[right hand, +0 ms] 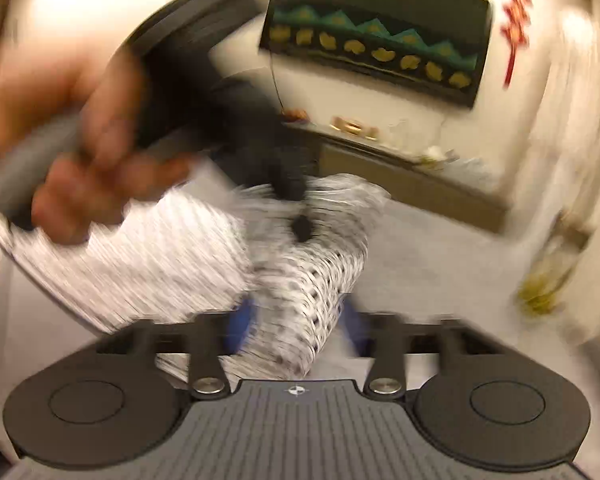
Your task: Fold clothes
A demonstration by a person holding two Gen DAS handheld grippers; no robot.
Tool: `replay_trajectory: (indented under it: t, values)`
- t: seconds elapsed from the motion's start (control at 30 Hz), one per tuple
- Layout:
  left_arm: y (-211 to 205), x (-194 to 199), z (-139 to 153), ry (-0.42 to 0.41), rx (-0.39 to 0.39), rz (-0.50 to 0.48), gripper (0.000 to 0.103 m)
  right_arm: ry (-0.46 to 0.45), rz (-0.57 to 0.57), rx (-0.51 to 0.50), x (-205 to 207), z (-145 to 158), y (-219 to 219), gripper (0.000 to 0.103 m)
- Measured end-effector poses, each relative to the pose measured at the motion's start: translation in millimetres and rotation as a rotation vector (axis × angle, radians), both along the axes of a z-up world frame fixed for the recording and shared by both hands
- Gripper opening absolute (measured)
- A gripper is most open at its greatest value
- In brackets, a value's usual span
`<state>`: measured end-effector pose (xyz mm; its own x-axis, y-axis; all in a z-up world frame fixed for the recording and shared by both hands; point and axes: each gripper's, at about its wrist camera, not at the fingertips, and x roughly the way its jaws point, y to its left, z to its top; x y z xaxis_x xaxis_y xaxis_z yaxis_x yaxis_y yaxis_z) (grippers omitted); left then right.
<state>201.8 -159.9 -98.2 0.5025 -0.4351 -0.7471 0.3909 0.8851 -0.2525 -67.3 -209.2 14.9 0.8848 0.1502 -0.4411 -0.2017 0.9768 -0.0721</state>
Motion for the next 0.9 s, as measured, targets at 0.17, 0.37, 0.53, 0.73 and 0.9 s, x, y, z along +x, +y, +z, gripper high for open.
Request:
replay_trajectory:
  t: [0.17,0.37,0.53,0.73,0.9]
  values:
    - [39.0,5.0,-33.3,0.076,-0.071,0.079,0.006,0.104,0.016,0.15,17.8,5.9,-0.6,0.06]
    - [49.1,-20.9,-7.6,0.001,-0.076,0.142,0.006,0.171,0.008,0.03,37.1,-3.5,27.1,0.041]
    - [51.1,-6.0,-31.6,0.055,0.011,0.173,0.011,0.213,0.023,-0.013,48.8,-16.4,37.3,0.038]
    - [58.7,-19.8,-24.2,-0.007,0.049,0.173,0.024,0.208,-0.008,-0.006,69.8,-10.9,39.1,0.038]
    - [64.3,-32.9,-15.9,-0.071,0.097,0.161,0.025,0.163,-0.063,0.054,99.4,0.4,30.5,0.038]
